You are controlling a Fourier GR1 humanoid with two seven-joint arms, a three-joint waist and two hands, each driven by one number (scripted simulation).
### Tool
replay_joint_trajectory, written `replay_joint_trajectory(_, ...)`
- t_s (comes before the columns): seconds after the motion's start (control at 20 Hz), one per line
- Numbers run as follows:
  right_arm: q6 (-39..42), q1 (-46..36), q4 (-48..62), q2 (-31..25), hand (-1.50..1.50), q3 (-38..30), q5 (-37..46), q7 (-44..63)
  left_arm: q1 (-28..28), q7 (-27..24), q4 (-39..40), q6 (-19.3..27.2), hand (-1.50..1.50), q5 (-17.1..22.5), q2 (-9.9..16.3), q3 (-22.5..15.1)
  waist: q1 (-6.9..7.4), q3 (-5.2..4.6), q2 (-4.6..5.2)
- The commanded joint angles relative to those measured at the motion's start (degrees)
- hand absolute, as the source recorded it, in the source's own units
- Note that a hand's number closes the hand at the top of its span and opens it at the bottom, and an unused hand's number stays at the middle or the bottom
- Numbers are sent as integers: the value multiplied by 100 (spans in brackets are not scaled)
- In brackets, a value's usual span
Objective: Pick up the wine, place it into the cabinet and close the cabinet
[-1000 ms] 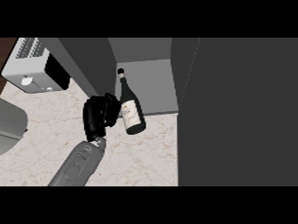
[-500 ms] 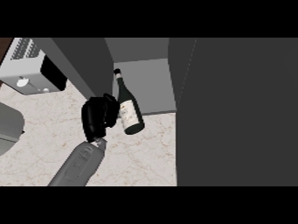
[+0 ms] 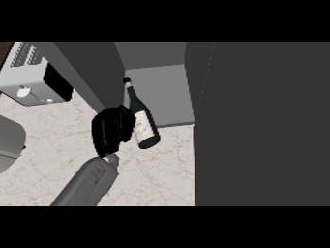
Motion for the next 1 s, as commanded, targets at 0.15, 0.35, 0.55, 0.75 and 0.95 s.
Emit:
replay_joint_trajectory(0.15, -57, -35, -185, 21, -150, 13, -284, 124, -1488, 699, 987, -592, 150, -185, -471, -36, -177, -103, 194)
replay_joint_trajectory(0.35, 21, 6, -205, -72, -150, -87, -331, 117, -1534, 1176, 1154, -502, 150, -503, -458, -94, -211, -88, 178)
replay_joint_trajectory(0.55, 29, -37, -54, -61, -150, -61, -232, 97, -1597, 1504, 1304, -453, 150, -795, -327, -31, -192, -87, 197)
replay_joint_trajectory(0.75, 6, 14, -214, -66, -150, -94, -327, 121, -1678, 1705, 1310, -340, -150, -1077, -300, 2, -257, -93, 188)
replay_joint_trajectory(0.95, 75, 28, -188, -126, -150, -170, -434, 96, -1687, 2037, 1298, -460, -150, -1443, -296, -100, -222, -85, 172)
